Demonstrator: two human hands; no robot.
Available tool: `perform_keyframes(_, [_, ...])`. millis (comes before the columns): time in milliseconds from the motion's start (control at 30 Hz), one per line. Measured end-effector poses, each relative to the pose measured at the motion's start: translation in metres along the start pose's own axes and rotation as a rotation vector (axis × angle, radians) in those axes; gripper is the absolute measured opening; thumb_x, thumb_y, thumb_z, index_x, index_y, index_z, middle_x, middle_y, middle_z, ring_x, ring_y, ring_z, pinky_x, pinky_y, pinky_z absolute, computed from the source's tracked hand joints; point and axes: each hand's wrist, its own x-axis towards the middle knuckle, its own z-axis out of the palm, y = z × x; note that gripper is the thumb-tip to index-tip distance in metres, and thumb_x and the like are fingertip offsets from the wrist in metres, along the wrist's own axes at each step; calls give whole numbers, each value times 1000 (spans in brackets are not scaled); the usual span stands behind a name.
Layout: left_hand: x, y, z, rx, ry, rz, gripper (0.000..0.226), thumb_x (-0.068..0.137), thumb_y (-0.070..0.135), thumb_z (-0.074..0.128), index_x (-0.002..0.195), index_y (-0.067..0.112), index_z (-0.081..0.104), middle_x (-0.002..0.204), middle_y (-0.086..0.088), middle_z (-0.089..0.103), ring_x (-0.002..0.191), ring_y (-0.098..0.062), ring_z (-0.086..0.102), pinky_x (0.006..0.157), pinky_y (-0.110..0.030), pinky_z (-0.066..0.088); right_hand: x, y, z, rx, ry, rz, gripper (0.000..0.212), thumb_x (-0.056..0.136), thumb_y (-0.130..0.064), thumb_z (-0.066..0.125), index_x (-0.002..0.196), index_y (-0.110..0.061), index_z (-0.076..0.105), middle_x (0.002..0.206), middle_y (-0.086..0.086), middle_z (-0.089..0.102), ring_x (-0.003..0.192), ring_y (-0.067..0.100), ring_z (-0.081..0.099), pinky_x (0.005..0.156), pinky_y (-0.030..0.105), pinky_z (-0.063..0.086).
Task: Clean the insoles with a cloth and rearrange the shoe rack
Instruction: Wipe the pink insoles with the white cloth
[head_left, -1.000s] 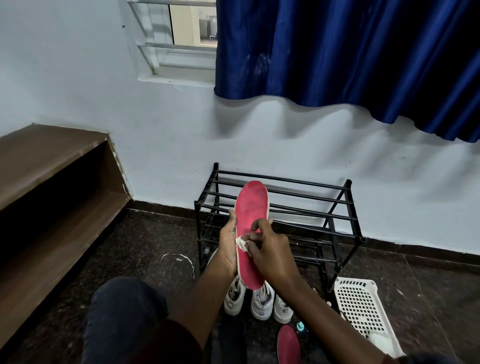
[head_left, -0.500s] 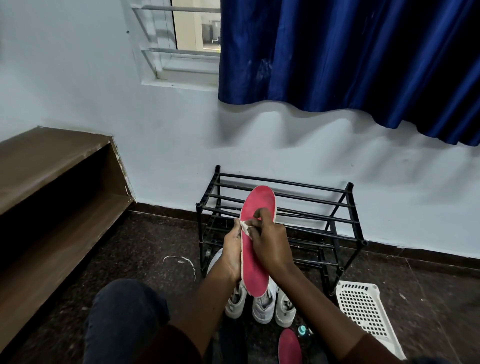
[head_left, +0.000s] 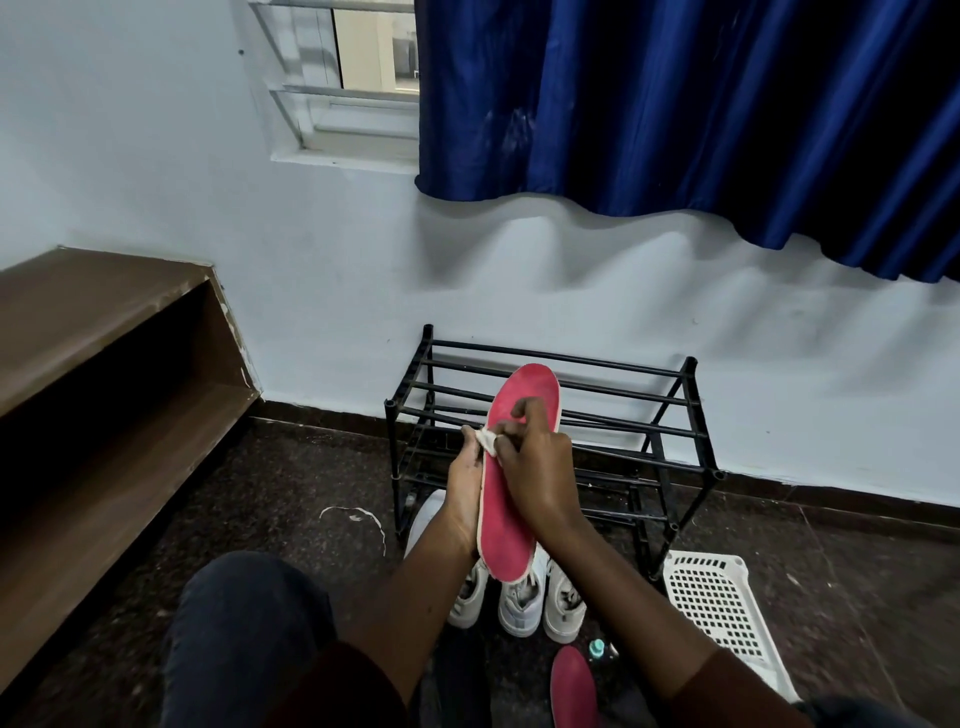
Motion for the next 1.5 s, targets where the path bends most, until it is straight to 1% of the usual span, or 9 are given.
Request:
perform_keyframes(133, [-4, 0, 3, 40, 0, 20, 75, 95, 57, 20, 79, 13, 78, 86, -9, 73, 81, -19, 71, 70, -28, 58, 13, -4, 1, 11, 28, 20, 21, 83, 5, 53, 98, -9, 48, 85, 7, 68, 78, 25, 65, 68, 27, 45])
perform_keyframes(300, [0, 3, -8, 2, 35, 34, 74, 95, 60, 23, 78, 6, 71, 71, -10, 67, 68, -22, 69, 65, -29, 59, -12, 1, 0, -13, -59, -1, 19, 85, 0, 56, 99, -8, 48, 89, 6, 69, 85, 20, 67, 74, 32, 51])
perform_keyframes(467, [3, 3, -17, 50, 66, -69, 96, 83, 77, 22, 101, -3, 71, 112, -25, 62, 101, -33, 60, 102, -41, 37, -38, 8, -12, -15, -203, 52, 24, 80, 3, 60, 92, -14, 49, 85, 0, 66, 89, 10, 65, 76, 19, 49])
perform_keyframes(667, [-1, 3, -8, 79, -2, -58, 82, 84, 71, 38, 115, 0, 64, 112, -21, 64, 105, -33, 61, 101, -44, 44, -28, 7, -21, -209, -168, -93, 19, 82, 1, 53, 98, -9, 53, 82, 14, 68, 78, 28, 65, 63, 33, 47])
perform_keyframes(767, [-9, 3, 2, 156, -4, -24, 54, 90, 51, 45, 100, 4, 68, 86, -14, 69, 82, -27, 68, 75, -35, 57, -6, 9, -19, -350, -70, -200, 12, 87, -4, 52, 99, -6, 53, 75, 17, 68, 66, 35, 63, 50, 32, 41])
perform_keyframes(1000, [-7, 11, -2, 146, 27, 21, 58, 92, 51, 38, 94, 8, 75, 90, -14, 71, 79, -27, 69, 77, -36, 53, 17, 12, -16, -230, -10, -91, 23, 81, 6, 53, 101, -6, 52, 89, 14, 70, 83, 33, 65, 67, 40, 50])
perform_keyframes(1267, [-4, 13, 0, 139, 95, 21, 62, 95, 54, 33, 97, -1, 60, 76, -16, 64, 69, -26, 61, 73, -36, 47, -37, 20, -18, -139, -72, -152, 32, 74, 10, 56, 92, -8, 75, 86, 4, 73, 73, 10, 66, 69, 1, 40])
perform_keyframes(1433, [-6, 5, 1, 114, 73, -8, 69, 93, 58, 33, 109, -3, 63, 95, -18, 65, 82, -28, 64, 84, -39, 46, -25, 27, -13, -185, -35, -219, 24, 69, 1, 55, 79, -8, 76, 69, 3, 71, 59, 20, 64, 62, 20, 45])
perform_keyframes(1500, [-7, 3, -2, 99, 65, -14, 68, 94, 56, 32, 97, 0, 71, 92, -18, 68, 81, -30, 67, 86, -41, 46, -10, 28, -10, -239, -10, -203, 20, 74, -7, 56, 77, -9, 75, 66, 4, 69, 57, 23, 62, 59, 26, 42])
